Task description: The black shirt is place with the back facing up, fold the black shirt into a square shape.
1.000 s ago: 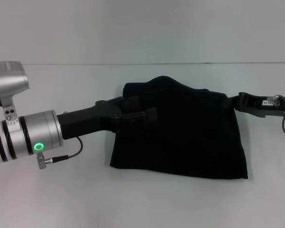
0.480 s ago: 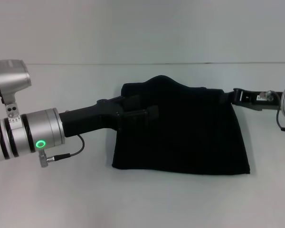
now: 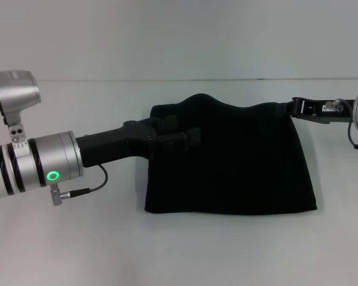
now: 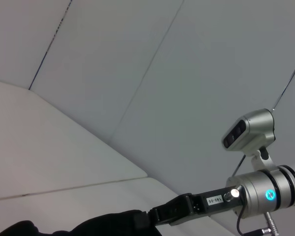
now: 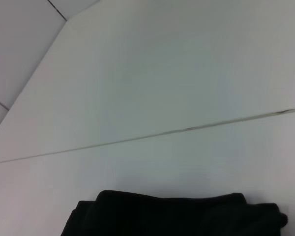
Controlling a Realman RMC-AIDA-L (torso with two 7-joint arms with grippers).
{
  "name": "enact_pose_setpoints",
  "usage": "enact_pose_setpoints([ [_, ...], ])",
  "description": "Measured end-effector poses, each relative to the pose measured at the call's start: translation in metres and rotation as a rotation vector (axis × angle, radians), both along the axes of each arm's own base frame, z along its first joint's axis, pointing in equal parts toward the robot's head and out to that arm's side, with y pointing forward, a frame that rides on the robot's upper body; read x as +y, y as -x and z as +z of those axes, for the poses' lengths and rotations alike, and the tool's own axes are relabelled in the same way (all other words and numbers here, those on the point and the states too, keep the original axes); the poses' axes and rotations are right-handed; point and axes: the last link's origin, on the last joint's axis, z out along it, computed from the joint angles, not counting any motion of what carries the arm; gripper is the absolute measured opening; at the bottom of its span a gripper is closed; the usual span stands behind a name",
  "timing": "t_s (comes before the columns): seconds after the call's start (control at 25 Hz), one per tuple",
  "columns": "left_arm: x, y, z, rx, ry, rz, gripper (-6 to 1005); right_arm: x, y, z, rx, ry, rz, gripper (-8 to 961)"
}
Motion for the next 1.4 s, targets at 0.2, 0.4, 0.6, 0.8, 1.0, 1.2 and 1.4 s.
enact_pose_setpoints([
  [0.2, 0.001, -0.001, 0.0, 0.003, -0.002, 0.0, 874, 0.004, 0.004, 0.004, -0.009, -0.01, 0.015, 13],
  [0.4, 0.003, -0.003, -0.001, 0.004, -0.002, -0.003, 874, 0.008, 0.007, 0.009, -0.013, -0.019, 0.025, 12],
  [0.6, 0.005, -0.004, -0.001, 0.009, -0.005, -0.001, 875, 0.01, 0.007, 0.011, -0.035, -0.026, 0.03, 13],
  [0.8, 0.007, -0.006, -0.001, 0.012, -0.008, -0.003, 874, 0.012, 0.007, 0.008, -0.059, -0.028, 0.023, 35],
  [1.0, 0.014, -0.003, -0.002, 0.037, -0.034, 0.038, 874, 0.01, 0.005, 0.0, -0.071, -0.019, 0.007, 57],
  [1.2, 0.029, 0.0, -0.001, 0.061, -0.067, 0.123, 875, 0.006, 0.002, -0.004, -0.072, -0.005, 0.001, 79],
  [1.4, 0.049, 0.0, 0.002, 0.092, -0.117, 0.219, 868, 0.003, -0.004, -0.002, -0.068, -0.002, -0.011, 102],
])
